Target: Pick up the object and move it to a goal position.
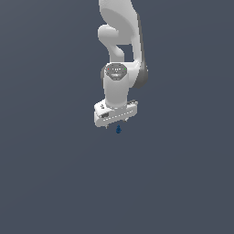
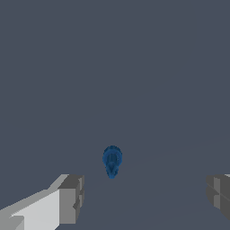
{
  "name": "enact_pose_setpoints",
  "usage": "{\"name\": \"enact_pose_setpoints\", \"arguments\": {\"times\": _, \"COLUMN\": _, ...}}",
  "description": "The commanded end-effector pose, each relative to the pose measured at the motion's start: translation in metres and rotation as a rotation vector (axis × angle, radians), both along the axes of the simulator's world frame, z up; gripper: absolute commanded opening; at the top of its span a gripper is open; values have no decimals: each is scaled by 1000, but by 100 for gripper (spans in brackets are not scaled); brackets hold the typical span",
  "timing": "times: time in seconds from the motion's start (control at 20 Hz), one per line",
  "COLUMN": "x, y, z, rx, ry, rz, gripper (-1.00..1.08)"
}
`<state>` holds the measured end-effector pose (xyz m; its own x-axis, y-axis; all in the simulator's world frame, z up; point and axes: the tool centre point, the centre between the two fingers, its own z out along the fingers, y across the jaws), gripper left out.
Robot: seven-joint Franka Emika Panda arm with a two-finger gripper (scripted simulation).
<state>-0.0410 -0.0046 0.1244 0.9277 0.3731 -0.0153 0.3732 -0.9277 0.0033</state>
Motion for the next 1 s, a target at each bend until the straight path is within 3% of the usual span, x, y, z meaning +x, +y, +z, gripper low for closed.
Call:
{"name": "enact_pose_setpoints", "arguments": {"times": 0.0, "x": -6, "y": 3, "z": -8, "rx": 2, "ry": -2, "rz": 76, "gripper": 100}}
{"name": "enact_pose_setpoints", "arguments": {"times": 0.5, "x": -24, "y": 12, "z": -27, "rx": 9, "ry": -9, "rz": 280, "gripper": 100}}
{"name": "enact_pose_setpoints", "arguments": {"times": 0.95, "x": -28, "y": 14, "z": -31, "rx": 11, "ry": -11, "rz": 326, "gripper": 100}}
